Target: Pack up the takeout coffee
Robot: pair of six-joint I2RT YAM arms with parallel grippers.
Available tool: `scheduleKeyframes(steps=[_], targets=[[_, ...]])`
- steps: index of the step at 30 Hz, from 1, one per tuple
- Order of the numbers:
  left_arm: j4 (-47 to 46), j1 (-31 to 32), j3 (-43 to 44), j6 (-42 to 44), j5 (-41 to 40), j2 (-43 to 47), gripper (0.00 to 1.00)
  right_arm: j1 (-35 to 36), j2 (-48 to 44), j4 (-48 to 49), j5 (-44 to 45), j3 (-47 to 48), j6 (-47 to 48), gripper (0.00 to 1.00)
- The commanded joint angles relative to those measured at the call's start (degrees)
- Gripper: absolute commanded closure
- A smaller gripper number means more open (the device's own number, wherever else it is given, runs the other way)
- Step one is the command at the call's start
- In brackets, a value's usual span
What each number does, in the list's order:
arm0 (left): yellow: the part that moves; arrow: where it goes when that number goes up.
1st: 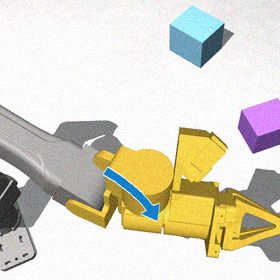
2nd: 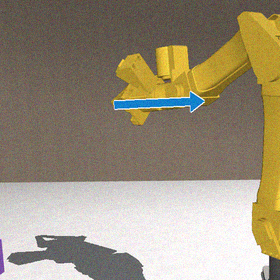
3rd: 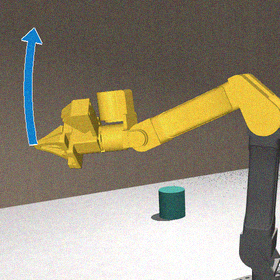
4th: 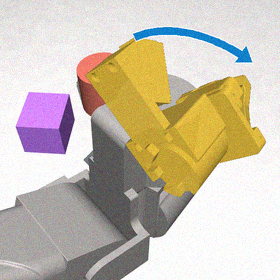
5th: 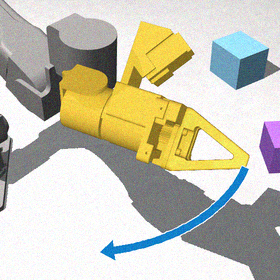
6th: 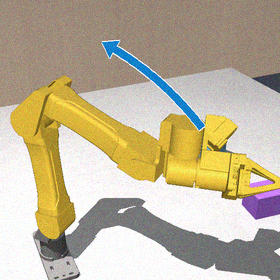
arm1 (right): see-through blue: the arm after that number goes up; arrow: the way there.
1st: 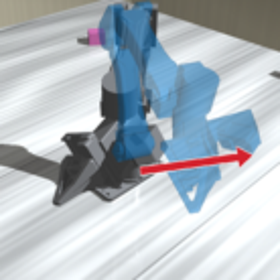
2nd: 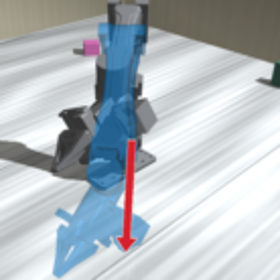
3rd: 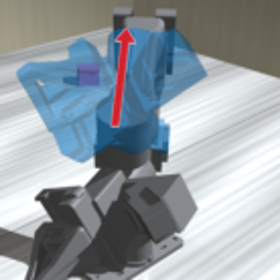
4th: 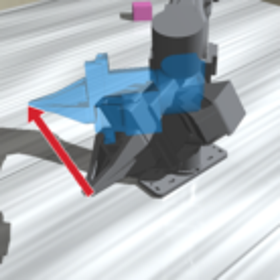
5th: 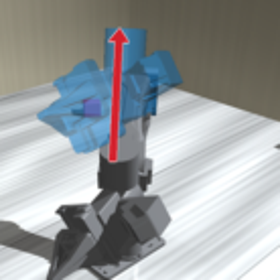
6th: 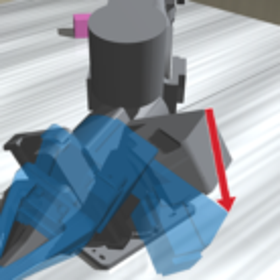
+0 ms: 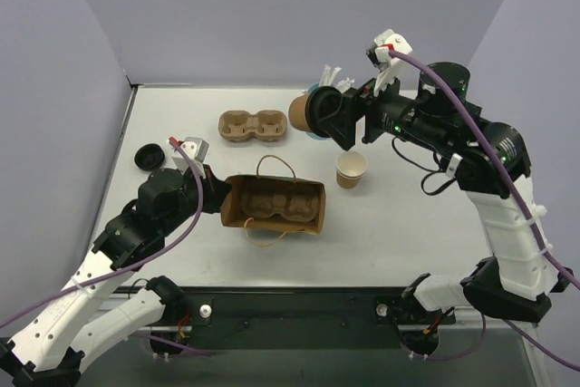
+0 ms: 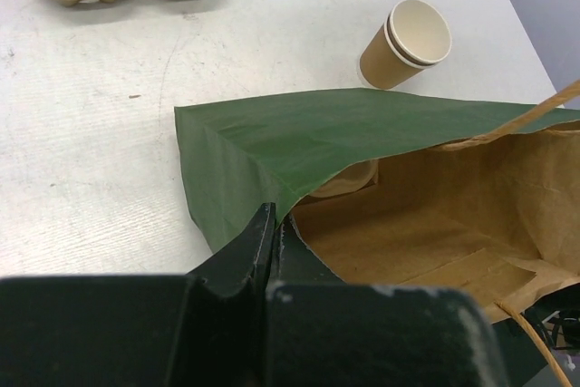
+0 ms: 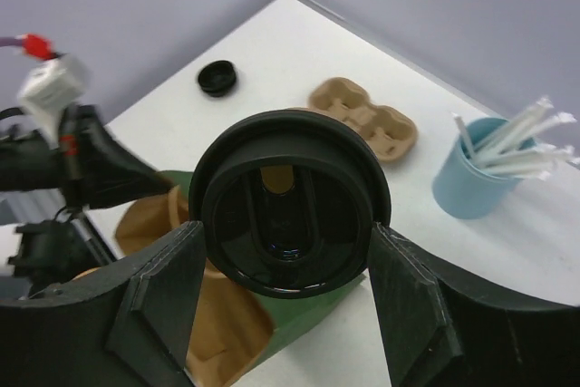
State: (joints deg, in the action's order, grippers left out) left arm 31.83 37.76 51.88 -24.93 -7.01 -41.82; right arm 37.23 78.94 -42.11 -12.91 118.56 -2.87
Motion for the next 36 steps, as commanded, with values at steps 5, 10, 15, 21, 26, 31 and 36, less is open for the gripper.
scheduleKeyframes(steps=[5, 10, 15, 21, 26, 31, 36], targets=[[-2.48, -0.05, 3.84, -2.32, 0.15, -3.35, 1.0, 11.18, -6.59, 3.25, -1.95, -3.94, -1.25, 0.59], [-3.8, -0.05, 3.49, -3.37, 1.03, -4.32, 1.0, 16.28, -10.2, 4.84, -2.56, -10.0, 0.06, 0.59], [-5.03, -0.14, 3.41, -3.99, 0.94, -4.41, 1.0, 21.55, -10.56, 4.75, 0.24, -13.26, 1.9, 0.59], [-6.52, -0.14, 4.2, -4.25, 1.9, -5.02, 1.0, 27.01, -8.54, 2.13, 5.6, -15.73, 6.38, 0.59], [-15.74, -0.14, -2.03, -2.23, 5.77, -0.2, 1.0, 29.29, -6.08, 0.54, 11.67, -18.1, 14.1, 0.59], [-21.63, -0.14, -6.61, -0.82, 7.01, 2.54, 1.0, 31.32, -3.44, 0.89, 19.31, -24.6, 20.35, 0.6], [-20.5, -0.14, -4.95, -1.62, 10.95, 0.08, 1.0, 34.48, -2.74, 3.16, 25.46, -29.52, 24.05, 0.6]])
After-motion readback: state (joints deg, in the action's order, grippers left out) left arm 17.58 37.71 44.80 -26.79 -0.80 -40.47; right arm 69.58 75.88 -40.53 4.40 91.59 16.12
